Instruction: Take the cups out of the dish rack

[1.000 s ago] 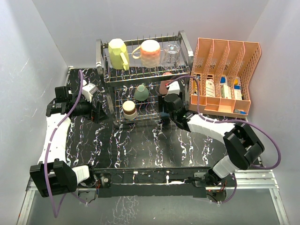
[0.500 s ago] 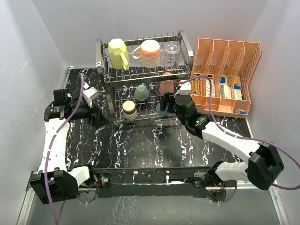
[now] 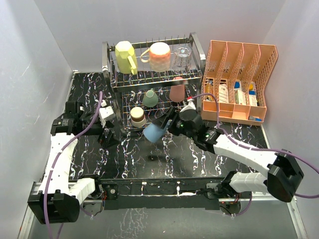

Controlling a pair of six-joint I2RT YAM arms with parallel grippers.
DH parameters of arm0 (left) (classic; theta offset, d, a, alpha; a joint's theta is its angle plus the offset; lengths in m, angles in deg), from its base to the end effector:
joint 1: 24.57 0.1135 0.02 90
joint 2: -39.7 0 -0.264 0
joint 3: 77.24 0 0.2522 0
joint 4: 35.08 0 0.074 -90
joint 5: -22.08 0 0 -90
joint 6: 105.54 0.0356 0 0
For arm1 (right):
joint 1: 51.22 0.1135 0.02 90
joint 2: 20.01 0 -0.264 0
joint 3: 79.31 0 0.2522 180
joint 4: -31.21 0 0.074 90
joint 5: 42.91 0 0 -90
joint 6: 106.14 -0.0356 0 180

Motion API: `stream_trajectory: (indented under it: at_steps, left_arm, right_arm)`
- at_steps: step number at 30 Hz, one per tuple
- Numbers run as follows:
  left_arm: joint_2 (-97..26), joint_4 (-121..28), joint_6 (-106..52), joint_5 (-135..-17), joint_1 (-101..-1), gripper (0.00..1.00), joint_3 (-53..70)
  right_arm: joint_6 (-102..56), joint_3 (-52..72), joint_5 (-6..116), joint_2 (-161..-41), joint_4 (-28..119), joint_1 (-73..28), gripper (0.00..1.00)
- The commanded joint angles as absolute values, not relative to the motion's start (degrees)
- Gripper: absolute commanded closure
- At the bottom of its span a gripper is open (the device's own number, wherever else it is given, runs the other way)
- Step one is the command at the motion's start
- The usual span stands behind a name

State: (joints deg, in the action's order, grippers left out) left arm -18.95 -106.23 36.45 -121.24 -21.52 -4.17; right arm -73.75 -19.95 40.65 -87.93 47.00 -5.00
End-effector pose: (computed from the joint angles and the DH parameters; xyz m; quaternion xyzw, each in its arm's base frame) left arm 0.1804 -0.0190 0.3221 0.4716 0.7262 -0.2631 0.4255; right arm 0.1896 0.1920 0.2755 0.1136 0.8318 0.3969 0.3710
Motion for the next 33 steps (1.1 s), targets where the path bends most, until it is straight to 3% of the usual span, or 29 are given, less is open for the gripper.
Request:
stream_trajectory:
  at_steps: [1, 11, 15, 27, 31, 33]
  left_arm:
    - [-16.2, -104.65, 37.36, -122.3, -22.88, 0.03, -7.14]
    - [-6.67, -94.98, 36.32, -126.27, -23.41, 0.03, -14.59]
    - [-4.05, -92.44, 35.9, -127.25, -23.47, 0.07, -15.64]
    - [2.62, -87.46, 35.66, -128.71, -23.48, 0.11, -18.97]
    - [3.62, -84.14, 33.26, -127.9, -23.43, 0.27, -19.34]
    - [2.36, -84.97, 33.2, -127.5, -23.46, 0.45, -18.09]
  right_arm:
    - [-87.6, -18.58, 47.75, -91.38, 36.72, -2.15, 0.92]
    - [-105.6, -16.89, 54.22, -102.0, 22.01, 3.55, 0.92]
    - [-112.19, -16.43, 58.22, -106.66, 15.55, 3.95, 0.92]
    - [-124.01, -17.13, 63.78, -113.78, -2.3, 5.81, 0.92]
    - [-125.38, -17.79, 64.13, -114.39, -4.67, 5.91, 0.92]
    - [-125.12, -17.83, 63.76, -114.33, -4.18, 5.91, 0.9]
